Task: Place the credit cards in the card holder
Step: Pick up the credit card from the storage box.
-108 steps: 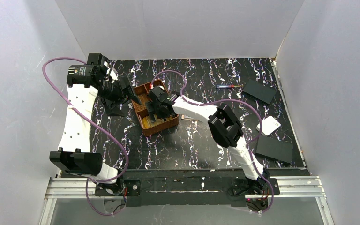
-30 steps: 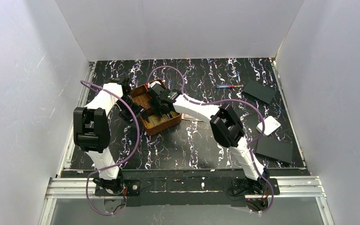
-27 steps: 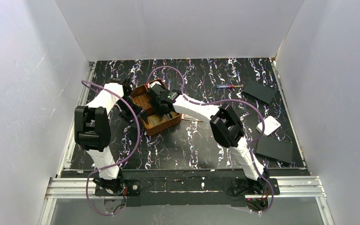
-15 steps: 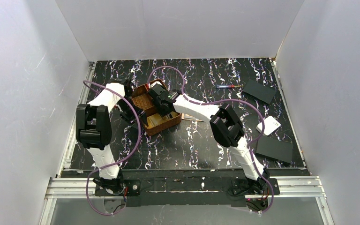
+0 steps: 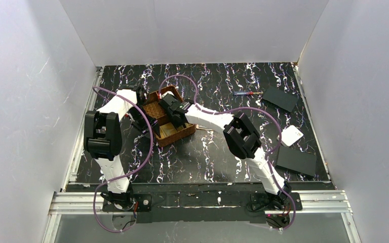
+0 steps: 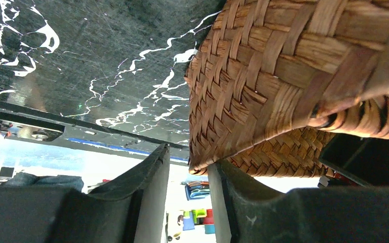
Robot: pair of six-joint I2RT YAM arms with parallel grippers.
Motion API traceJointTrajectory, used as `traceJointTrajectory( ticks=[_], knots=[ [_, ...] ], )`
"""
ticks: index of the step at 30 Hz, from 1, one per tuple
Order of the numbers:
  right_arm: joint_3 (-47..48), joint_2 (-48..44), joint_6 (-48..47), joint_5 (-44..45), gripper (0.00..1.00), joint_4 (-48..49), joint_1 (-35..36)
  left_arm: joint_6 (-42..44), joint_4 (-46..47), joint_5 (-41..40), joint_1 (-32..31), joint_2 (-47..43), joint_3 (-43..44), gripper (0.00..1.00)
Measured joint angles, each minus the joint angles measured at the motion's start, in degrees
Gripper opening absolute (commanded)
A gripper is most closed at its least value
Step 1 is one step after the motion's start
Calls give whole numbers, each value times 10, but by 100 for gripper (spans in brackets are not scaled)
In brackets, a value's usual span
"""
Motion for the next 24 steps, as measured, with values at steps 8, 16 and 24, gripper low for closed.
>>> traceJointTrajectory(
  ticks=[8,16,24],
  knots=[
    [0,0,1,8,32,0,3,-2,0,-3,-2,0,1,30],
    [0,-5,0,-3,29,-4,1,-2,-1,-4,-3,2,4,30],
    [0,-46,-3,6,23,-26,-16,-1,-2,-8,-5,2,4,29]
  ],
)
